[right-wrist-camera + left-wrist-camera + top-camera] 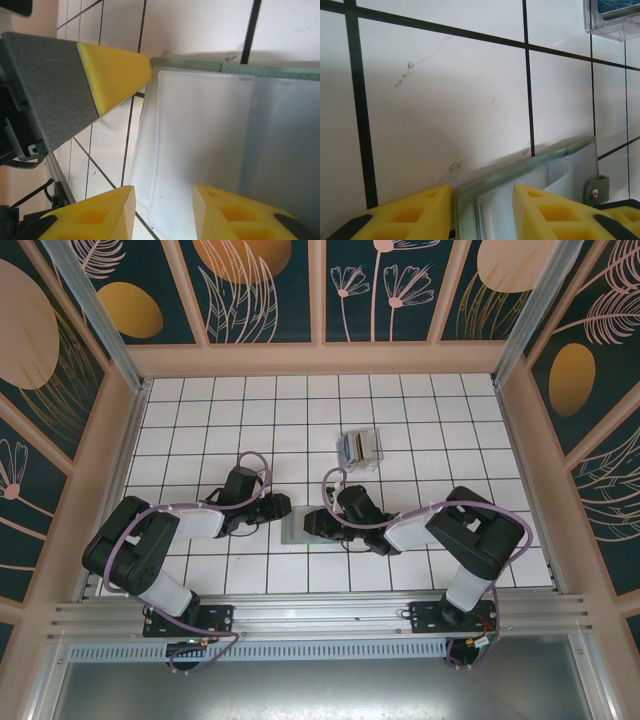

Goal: Put the credit cards into the card holder
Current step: Flip over the card slot on the card holder.

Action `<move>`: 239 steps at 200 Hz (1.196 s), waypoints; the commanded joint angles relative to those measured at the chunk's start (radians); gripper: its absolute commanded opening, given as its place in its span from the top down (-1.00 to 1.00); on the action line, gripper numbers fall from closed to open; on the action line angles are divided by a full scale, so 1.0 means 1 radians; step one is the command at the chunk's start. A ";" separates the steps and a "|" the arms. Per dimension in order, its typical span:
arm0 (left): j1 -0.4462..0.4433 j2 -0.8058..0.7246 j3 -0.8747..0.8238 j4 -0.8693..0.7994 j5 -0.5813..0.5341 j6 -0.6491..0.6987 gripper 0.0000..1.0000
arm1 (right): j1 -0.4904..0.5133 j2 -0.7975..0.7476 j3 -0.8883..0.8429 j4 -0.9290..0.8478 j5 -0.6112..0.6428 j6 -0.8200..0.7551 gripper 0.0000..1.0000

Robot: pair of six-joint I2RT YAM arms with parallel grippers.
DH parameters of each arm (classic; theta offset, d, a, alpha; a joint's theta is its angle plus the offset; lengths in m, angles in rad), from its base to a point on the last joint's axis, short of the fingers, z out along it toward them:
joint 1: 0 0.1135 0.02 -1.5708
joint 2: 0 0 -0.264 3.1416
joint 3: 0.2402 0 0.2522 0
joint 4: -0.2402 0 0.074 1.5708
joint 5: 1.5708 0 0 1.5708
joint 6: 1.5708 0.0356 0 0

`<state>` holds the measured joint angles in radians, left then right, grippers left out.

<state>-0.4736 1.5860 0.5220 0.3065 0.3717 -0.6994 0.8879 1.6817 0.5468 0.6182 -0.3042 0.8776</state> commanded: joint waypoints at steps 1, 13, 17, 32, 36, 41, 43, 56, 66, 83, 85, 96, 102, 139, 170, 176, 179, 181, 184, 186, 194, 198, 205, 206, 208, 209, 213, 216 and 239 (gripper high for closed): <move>-0.006 0.122 -0.044 -0.071 -0.145 0.058 0.24 | 0.013 -0.082 0.006 -0.133 0.106 -0.054 0.26; -0.006 0.152 -0.048 -0.068 -0.151 0.055 0.28 | 0.016 -0.108 0.026 -0.211 0.152 -0.073 0.24; -0.007 0.154 -0.049 -0.066 -0.151 0.052 0.30 | 0.016 -0.117 0.032 -0.232 0.167 -0.078 0.22; -0.007 0.170 -0.059 -0.042 -0.140 0.043 0.38 | 0.016 -0.147 0.042 -0.301 0.224 -0.085 0.20; -0.007 0.176 -0.060 -0.035 -0.134 0.040 0.39 | 0.014 -0.154 0.042 -0.314 0.233 -0.088 0.20; -0.006 0.182 -0.062 -0.028 -0.127 0.038 0.40 | 0.014 -0.163 0.044 -0.323 0.241 -0.093 0.20; -0.007 0.184 -0.062 -0.026 -0.126 0.038 0.41 | 0.014 -0.167 0.044 -0.325 0.244 -0.097 0.20; -0.008 0.203 -0.062 -0.015 -0.117 0.037 0.46 | 0.017 -0.186 0.046 -0.324 0.234 -0.127 0.20; -0.008 0.212 -0.062 -0.006 -0.108 0.037 0.47 | 0.029 -0.197 0.054 -0.331 0.227 -0.176 0.19; -0.008 0.219 -0.063 0.002 -0.102 0.038 0.47 | 0.071 -0.198 0.099 -0.410 0.266 -0.284 0.15; -0.008 0.221 -0.064 0.003 -0.102 0.038 0.47 | 0.075 -0.195 0.105 -0.422 0.271 -0.298 0.14; -0.008 0.223 -0.063 0.003 -0.103 0.041 0.47 | 0.098 -0.175 0.146 -0.493 0.294 -0.362 0.06; -0.008 0.224 -0.063 0.004 -0.105 0.043 0.47 | 0.109 -0.156 0.173 -0.529 0.301 -0.391 0.01; -0.008 0.239 -0.064 0.011 -0.100 0.047 0.49 | 0.198 -0.025 0.336 -0.711 0.435 -0.446 -0.23; -0.008 0.242 -0.070 0.022 -0.093 0.041 0.52 | 0.240 0.079 0.434 -0.832 0.586 -0.416 -0.36; -0.008 0.242 -0.070 0.022 -0.091 0.041 0.53 | 0.241 0.094 0.446 -0.850 0.606 -0.402 -0.40; -0.008 0.243 -0.070 0.021 -0.091 0.041 0.53 | 0.242 0.099 0.451 -0.859 0.616 -0.395 -0.40; -0.008 0.244 -0.071 0.022 -0.091 0.041 0.53 | 0.242 0.103 0.455 -0.862 0.619 -0.392 -0.40; -0.008 0.244 -0.071 0.021 -0.091 0.041 0.53 | 0.243 0.108 0.458 -0.866 0.623 -0.386 -0.40; -0.008 0.244 -0.070 0.021 -0.090 0.041 0.53 | 0.244 0.111 0.461 -0.869 0.626 -0.385 -0.40; -0.008 0.245 -0.071 0.022 -0.088 0.042 0.54 | 0.246 0.121 0.469 -0.877 0.634 -0.371 -0.41; -0.008 0.246 -0.070 0.024 -0.087 0.041 0.54 | 0.246 0.123 0.473 -0.882 0.636 -0.365 -0.42; -0.008 0.246 -0.072 0.025 -0.088 0.041 0.55 | 0.246 0.128 0.477 -0.882 0.634 -0.361 -0.43; -0.008 0.246 -0.072 0.026 -0.086 0.041 0.55 | 0.246 0.130 0.477 -0.882 0.634 -0.360 -0.43; -0.008 0.247 -0.072 0.027 -0.085 0.040 0.55 | 0.246 0.130 0.479 -0.882 0.633 -0.359 -0.43; -0.008 0.248 -0.073 0.027 -0.085 0.040 0.55 | 0.246 0.131 0.479 -0.881 0.633 -0.358 -0.43; -0.008 0.249 -0.071 0.028 -0.083 0.040 0.55 | 0.246 0.135 0.479 -0.881 0.632 -0.356 -0.44; -0.008 0.250 -0.072 0.029 -0.083 0.038 0.55 | 0.246 0.136 0.482 -0.880 0.631 -0.353 -0.44; -0.008 0.256 -0.071 0.038 -0.076 0.034 0.56 | 0.246 0.151 0.490 -0.895 0.643 -0.331 -0.44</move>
<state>-0.4660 1.6962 0.5068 0.5381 0.4038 -0.6952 1.1297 1.8046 1.0115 -0.2066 0.2810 0.5056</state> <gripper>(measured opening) 0.222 0.720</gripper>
